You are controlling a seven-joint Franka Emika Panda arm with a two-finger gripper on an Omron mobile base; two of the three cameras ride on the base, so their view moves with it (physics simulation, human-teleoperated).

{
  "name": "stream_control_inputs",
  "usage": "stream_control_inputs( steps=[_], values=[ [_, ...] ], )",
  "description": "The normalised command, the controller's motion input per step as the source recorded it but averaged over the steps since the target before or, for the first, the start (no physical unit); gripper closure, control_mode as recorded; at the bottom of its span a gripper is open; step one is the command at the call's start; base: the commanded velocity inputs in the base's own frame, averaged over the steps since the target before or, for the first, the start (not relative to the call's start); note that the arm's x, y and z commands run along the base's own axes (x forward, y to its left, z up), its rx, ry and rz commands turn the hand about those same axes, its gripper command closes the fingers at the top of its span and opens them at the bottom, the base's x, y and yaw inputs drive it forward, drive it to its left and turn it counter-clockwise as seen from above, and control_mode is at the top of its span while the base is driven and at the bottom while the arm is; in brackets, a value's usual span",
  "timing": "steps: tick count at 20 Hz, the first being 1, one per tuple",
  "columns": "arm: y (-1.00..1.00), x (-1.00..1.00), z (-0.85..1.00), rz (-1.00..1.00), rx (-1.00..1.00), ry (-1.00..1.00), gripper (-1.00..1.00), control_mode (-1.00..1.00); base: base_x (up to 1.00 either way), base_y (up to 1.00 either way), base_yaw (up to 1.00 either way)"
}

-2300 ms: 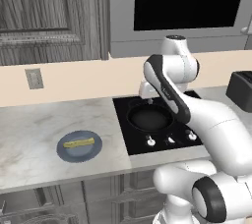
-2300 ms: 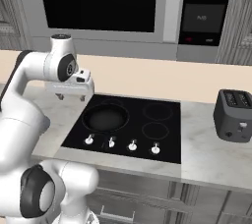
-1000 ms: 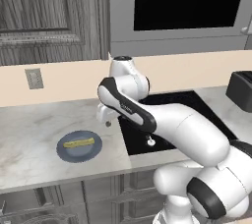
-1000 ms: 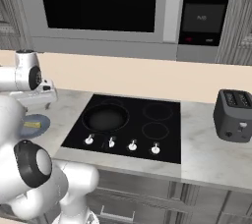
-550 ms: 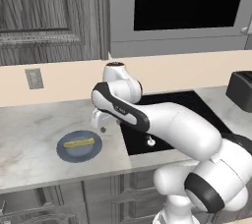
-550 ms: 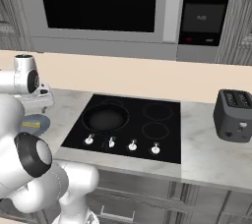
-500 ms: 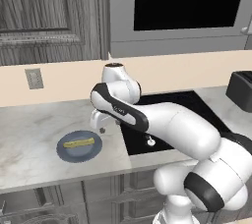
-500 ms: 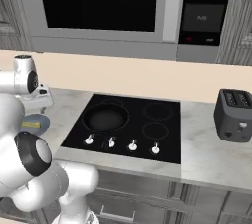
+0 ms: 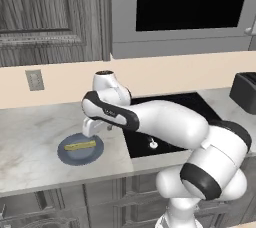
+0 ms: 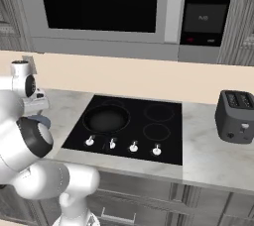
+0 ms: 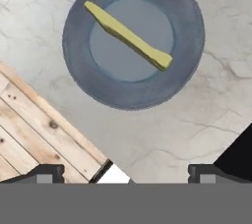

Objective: Pick up the butter stick and place it in the pan. Then turn on the burner for the pan.

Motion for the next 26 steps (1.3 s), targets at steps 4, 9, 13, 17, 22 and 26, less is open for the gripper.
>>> stream_control_inputs(
  steps=[4,9,13,17,22,26],
  values=[
    [0.22,0.27,-0.3,0.12,0.0,0.0,-1.0,-1.0,0.0,0.0,0.0],
    [0.25,0.31,-0.28,0.12,0.0,0.0,-1.0,-1.0,0.0,0.0,0.0],
    [0.23,0.35,-0.2,0.1,0.0,0.0,-1.0,-1.0,0.0,0.0,0.0],
    [0.28,0.37,-0.15,0.1,0.0,0.0,-1.0,-1.0,0.0,0.0,0.0],
    [0.23,0.29,-0.13,0.09,0.0,0.0,-1.0,-1.0,0.0,0.0,0.0],
    [0.15,0.14,-0.26,0.09,-0.01,0.0,-1.0,-1.0,0.0,0.0,0.0]
  ],
)
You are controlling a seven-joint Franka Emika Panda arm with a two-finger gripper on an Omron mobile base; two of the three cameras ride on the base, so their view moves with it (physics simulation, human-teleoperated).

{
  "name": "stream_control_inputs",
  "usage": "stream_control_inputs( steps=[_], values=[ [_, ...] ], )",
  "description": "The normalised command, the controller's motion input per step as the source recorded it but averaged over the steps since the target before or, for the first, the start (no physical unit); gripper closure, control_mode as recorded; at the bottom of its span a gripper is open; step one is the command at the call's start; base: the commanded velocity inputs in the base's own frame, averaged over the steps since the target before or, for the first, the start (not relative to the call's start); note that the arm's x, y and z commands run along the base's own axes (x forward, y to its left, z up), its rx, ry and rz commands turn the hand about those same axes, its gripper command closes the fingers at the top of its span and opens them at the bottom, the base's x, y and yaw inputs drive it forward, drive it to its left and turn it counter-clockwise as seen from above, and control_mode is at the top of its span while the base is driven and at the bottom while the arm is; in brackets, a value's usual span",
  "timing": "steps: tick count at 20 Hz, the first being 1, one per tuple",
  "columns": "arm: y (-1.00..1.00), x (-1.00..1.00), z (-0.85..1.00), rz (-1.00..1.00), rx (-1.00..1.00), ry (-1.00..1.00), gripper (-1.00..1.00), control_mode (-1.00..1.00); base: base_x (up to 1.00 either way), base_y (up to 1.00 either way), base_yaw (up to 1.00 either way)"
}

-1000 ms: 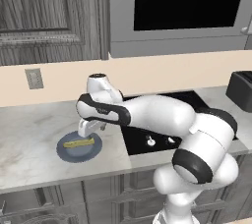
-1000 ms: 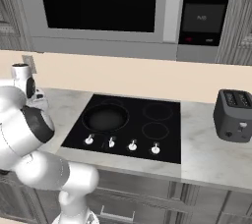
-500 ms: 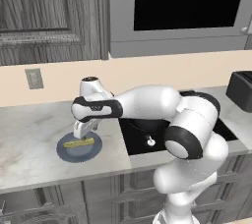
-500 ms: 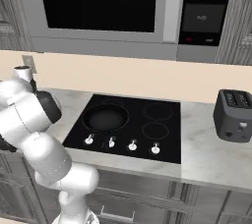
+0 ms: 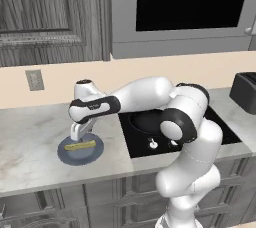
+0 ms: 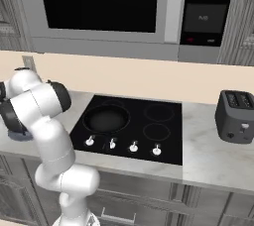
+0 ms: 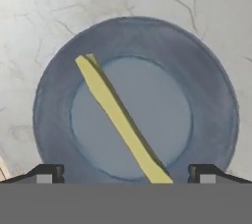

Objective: Pick up the butter stick and place it in the pan. Then turn on the burner for the pan.

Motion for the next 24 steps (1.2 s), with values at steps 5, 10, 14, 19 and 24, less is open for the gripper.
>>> stream_control_inputs(
  steps=[5,10,14,19,24],
  values=[
    [0.13,0.07,-0.31,0.07,-0.01,0.0,-1.0,-1.0,0.0,0.0,0.0],
    [0.03,0.13,-0.27,0.08,0.0,0.0,-1.0,-1.0,0.0,0.0,0.0],
    [0.0,0.09,-0.2,0.08,0.0,0.0,-1.0,-1.0,0.0,0.0,0.0],
    [0.0,0.0,-0.21,0.06,0.0,0.0,-1.0,-1.0,0.0,0.0,0.0],
    [0.0,0.0,-0.22,0.05,0.0,0.0,-1.0,-1.0,0.0,0.0,0.0]
  ],
)
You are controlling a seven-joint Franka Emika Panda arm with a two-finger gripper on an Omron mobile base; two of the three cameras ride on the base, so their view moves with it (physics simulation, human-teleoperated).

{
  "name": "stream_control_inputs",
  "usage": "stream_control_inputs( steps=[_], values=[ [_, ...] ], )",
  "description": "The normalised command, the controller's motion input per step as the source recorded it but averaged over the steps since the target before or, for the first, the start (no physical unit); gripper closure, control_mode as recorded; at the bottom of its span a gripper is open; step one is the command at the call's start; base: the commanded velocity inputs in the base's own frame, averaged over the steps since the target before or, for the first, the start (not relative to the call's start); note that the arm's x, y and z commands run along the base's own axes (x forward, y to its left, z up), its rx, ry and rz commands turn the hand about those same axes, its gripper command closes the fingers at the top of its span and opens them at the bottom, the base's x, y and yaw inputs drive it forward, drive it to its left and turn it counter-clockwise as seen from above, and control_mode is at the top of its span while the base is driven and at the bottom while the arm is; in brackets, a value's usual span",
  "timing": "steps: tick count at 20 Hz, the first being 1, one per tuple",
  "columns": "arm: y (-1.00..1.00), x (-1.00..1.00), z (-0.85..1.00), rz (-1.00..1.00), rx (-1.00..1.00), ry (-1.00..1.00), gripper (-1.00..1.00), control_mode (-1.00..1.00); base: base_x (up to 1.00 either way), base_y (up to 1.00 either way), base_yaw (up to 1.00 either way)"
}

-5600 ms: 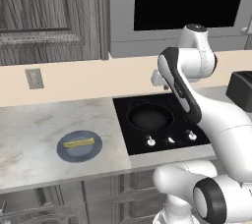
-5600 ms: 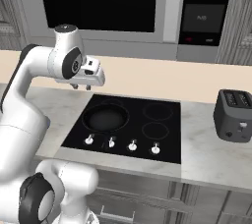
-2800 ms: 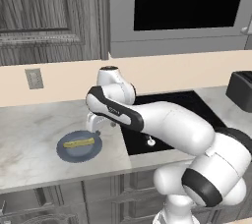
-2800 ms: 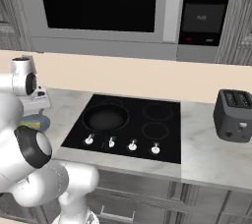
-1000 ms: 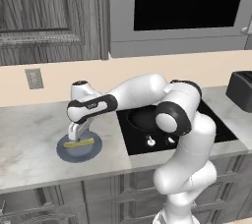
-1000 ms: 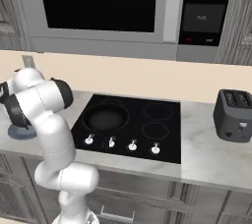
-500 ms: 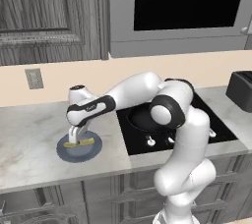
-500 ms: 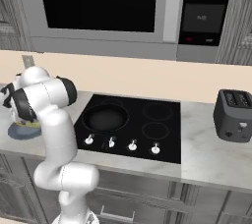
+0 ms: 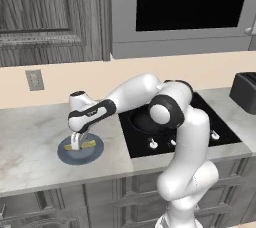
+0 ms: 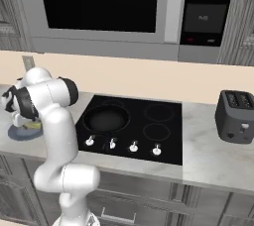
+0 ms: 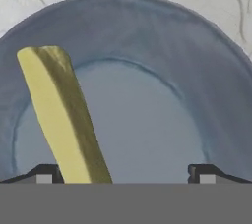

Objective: Pick up the butter stick and place it in the pan. Then turn on the burner for the pan.

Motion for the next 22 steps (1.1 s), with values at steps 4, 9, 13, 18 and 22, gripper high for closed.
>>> stream_control_inputs(
  steps=[4,9,13,18,22],
  values=[
    [0.0,0.0,-0.2,0.03,0.0,0.0,-1.0,-1.0,0.0,0.0,0.0],
    [0.0,0.0,-0.06,0.0,0.0,0.0,1.0,-1.0,0.0,0.0,0.0],
    [0.0,0.0,0.0,0.0,0.0,0.0,1.0,-1.0,0.0,0.0,0.0],
    [0.0,0.0,0.0,0.0,0.0,0.0,1.0,-1.0,0.0,0.0,0.0],
    [0.0,0.0,0.0,0.0,0.0,0.0,1.0,-1.0,0.0,0.0,0.0]
  ],
)
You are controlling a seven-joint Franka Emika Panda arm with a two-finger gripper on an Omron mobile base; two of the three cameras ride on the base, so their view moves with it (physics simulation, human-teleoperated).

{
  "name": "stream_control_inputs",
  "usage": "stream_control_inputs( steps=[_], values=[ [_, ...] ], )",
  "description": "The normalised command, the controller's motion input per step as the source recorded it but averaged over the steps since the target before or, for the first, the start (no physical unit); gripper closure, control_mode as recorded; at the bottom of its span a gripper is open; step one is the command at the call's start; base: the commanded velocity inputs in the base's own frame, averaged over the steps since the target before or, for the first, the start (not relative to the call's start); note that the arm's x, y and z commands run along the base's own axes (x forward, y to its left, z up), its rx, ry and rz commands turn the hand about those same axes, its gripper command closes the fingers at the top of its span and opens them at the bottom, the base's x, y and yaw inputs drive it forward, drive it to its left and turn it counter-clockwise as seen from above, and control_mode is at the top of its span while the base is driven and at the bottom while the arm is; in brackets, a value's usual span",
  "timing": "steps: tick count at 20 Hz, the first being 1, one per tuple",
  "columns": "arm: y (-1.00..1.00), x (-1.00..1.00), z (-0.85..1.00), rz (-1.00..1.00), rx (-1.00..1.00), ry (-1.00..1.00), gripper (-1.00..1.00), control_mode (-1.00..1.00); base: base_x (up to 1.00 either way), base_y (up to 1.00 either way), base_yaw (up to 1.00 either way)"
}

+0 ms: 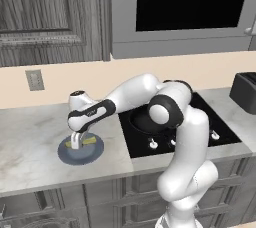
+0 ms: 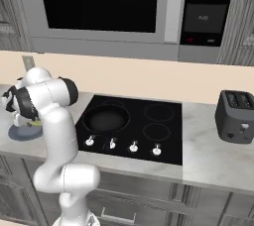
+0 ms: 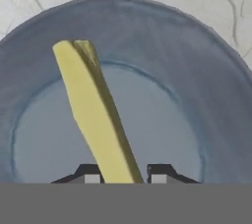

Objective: Pick up the butter stick and place it in the pan. Then turn on the burner for the pan.

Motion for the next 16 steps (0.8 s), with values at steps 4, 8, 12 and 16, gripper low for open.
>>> stream_control_inputs(
  steps=[4,8,12,16],
  values=[
    [-0.12,-0.09,0.17,0.0,0.0,-0.04,1.0,-1.0,0.0,0.0,0.0],
    [-0.18,-0.17,0.15,0.0,0.0,-0.03,1.0,-1.0,0.0,0.0,0.0],
    [-0.33,-0.09,0.19,-0.01,0.0,-0.04,1.0,-1.0,0.0,0.0,0.0],
    [-0.48,-0.13,0.29,-0.08,0.0,-0.03,1.0,-1.0,0.0,0.0,0.0]
  ],
)
